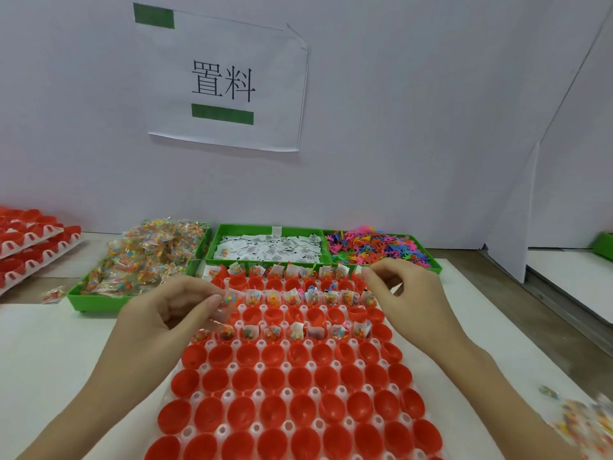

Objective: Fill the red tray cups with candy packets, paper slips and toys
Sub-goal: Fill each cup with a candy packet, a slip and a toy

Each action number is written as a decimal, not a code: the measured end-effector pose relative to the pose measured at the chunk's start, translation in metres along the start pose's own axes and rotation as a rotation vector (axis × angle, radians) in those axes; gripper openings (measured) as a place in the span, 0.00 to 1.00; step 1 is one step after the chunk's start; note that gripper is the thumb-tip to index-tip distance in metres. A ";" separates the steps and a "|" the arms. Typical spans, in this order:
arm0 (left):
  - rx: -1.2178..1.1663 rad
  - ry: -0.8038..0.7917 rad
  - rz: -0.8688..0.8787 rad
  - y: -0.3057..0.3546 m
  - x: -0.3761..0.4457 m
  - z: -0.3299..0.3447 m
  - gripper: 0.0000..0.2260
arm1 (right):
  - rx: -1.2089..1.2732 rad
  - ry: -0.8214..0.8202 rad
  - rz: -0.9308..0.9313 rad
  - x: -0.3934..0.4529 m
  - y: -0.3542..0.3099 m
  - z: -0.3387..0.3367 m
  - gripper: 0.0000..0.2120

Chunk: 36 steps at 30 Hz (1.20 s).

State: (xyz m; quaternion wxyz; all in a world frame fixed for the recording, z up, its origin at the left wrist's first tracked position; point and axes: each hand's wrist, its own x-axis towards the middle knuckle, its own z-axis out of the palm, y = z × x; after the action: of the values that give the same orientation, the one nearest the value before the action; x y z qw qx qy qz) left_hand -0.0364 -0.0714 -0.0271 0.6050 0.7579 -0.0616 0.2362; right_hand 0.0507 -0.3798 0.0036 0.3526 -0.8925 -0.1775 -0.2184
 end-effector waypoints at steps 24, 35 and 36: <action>0.059 0.006 0.007 0.000 -0.011 0.006 0.04 | -0.567 -0.533 0.035 0.153 -0.003 0.114 0.07; 0.087 0.022 0.001 0.007 -0.010 0.003 0.02 | 0.044 -0.296 0.170 0.144 0.001 0.081 0.06; 0.073 0.023 -0.013 0.008 -0.010 0.003 0.01 | 0.122 -0.260 0.179 0.138 -0.001 0.074 0.07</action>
State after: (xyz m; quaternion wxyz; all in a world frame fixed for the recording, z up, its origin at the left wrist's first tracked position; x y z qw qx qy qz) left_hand -0.0477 -0.0781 -0.0245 0.5792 0.7771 -0.0409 0.2430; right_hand 0.1862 -0.3038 0.0266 0.3982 -0.9023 -0.1544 -0.0578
